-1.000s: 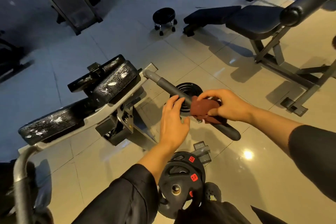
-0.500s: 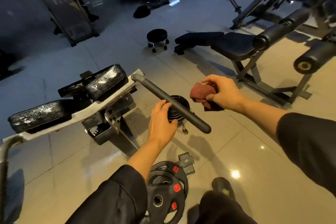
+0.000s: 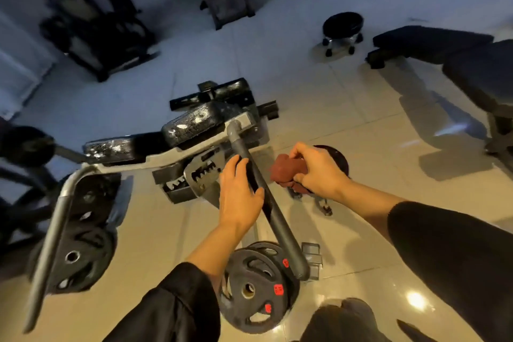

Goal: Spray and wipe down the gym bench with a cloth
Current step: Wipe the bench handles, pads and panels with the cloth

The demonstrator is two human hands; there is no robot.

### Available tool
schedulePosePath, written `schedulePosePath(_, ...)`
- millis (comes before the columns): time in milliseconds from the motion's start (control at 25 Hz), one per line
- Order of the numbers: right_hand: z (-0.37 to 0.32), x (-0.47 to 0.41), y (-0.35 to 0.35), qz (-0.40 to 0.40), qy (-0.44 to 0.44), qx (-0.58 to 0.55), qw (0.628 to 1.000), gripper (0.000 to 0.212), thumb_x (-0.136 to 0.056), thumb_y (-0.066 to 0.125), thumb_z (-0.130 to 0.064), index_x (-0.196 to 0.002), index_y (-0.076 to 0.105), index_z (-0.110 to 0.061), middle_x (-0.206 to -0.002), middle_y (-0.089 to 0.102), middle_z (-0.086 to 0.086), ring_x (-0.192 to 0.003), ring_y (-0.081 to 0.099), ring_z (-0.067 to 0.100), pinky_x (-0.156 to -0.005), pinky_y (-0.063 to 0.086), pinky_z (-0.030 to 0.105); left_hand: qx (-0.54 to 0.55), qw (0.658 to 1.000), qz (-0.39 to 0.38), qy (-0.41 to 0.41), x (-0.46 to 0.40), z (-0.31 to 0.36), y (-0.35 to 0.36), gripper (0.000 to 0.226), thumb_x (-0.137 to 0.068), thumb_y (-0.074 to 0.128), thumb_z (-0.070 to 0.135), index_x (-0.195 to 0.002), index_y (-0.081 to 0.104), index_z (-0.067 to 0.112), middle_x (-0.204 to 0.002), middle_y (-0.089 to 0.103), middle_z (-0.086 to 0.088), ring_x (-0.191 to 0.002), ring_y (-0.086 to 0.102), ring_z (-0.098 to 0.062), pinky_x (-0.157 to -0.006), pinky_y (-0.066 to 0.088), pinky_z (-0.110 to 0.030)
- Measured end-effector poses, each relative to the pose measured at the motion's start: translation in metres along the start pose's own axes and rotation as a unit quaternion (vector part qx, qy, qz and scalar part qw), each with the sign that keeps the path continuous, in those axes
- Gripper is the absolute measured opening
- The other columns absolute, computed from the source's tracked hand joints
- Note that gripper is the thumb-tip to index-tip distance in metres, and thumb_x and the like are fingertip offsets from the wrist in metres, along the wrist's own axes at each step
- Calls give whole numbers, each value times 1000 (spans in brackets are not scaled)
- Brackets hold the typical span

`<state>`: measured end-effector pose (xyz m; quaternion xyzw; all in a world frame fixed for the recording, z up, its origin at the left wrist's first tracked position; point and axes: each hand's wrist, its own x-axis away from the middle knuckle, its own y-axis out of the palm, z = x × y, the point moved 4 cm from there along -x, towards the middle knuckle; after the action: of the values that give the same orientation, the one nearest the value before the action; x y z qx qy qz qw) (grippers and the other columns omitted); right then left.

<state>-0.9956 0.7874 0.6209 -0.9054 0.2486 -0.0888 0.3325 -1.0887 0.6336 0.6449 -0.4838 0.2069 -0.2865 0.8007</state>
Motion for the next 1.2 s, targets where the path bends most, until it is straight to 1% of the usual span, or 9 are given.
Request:
schedulePosePath(80, -7, -14, 4, -22, -37, -6, 999, 36, -77, 69, -2, -108, 55, -14, -99, 56, 2, -92, 55, 22, -71, 40, 30, -15, 1000, -11, -17, 3, -3, 0, 78, -85, 72, 22, -149, 28, 15, -158, 15, -4, -145, 11, -22, -117, 12, -30)
schedulePosePath(160, -12, -27, 8, -48, -63, -13, 997, 39, -78, 67, 1, -113, 57, -13, -109, 59, 6, -99, 55, 24, -79, 47, 35, -40, 998, -32, -24, 6, -3, 0, 87, -83, 74, 28, -151, 22, 17, -159, 12, -2, -145, 6, -20, -117, 8, -29)
schedulePosePath(280, -9, -44, 10, -50, -75, 2, 996, 45, -79, 66, 3, -121, 62, -11, -119, 62, 11, -111, 55, 28, -92, 43, 34, -60, 996, -62, -24, 8, -2, 0, 95, -80, 76, 32, -153, 16, 19, -160, 10, -1, -145, 5, -19, -117, 9, -30)
schedulePosePath(400, -6, -54, 12, -51, -72, 9, 996, 45, -81, 67, 0, -125, 63, -12, -122, 62, 13, -116, 54, 29, -97, 41, 35, -68, 994, -83, -25, 6, -1, 2, 101, -78, 78, 33, -153, 12, 19, -161, 9, -1, -145, 5, -18, -116, 8, -29)
schedulePosePath(640, -19, -68, 25, -93, -113, -7, 989, 39, -79, 72, -4, -116, 67, -13, -115, 63, 11, -109, 56, 29, -88, 51, 40, -115, 988, -104, -15, 0, -2, 6, 112, -74, 80, 39, -154, 5, 19, -161, 5, 2, -146, 2, -19, -117, 7, -30)
schedulePosePath(840, -14, -73, 29, -47, -133, -41, 989, 31, -82, 65, 1, -111, 68, -10, -113, 64, 10, -108, 54, 26, -93, 46, 37, -112, 986, -124, -10, -4, -6, 6, 118, -71, 81, 45, -154, 1, 20, -161, -2, 6, -145, -2, -16, -116, 5, -30)
schedulePosePath(1040, -15, -79, 35, 1, -139, -89, 986, 27, -80, 58, 10, -100, 69, -4, -110, 64, 12, -105, 53, 28, -89, 47, 40, -119, 982, -148, -15, -5, -14, 10, 128, -64, 77, 59, -153, -6, 20, -160, -12, 6, -147, -9, -17, -119, 4, -36)
schedulePosePath(1120, -15, -75, 39, -20, -148, -117, 982, 26, -78, 57, 13, -96, 67, -4, -112, 63, 11, -106, 54, 27, -90, 47, 36, -122, 981, -152, -8, -2, -16, 14, 130, -62, 75, 63, -153, -7, 20, -160, -14, 6, -147, -10, -16, -120, 4, -35)
schedulePosePath(1200, -10, -63, 44, -57, -168, -128, 976, 28, -75, 57, 15, -94, 64, -4, -111, 63, 10, -105, 55, 26, -89, 43, 28, -119, 981, -152, -3, 0, -19, 17, 130, -62, 72, 67, -153, -7, 20, -160, -15, 5, -147, -9, -15, -120, 5, -33)
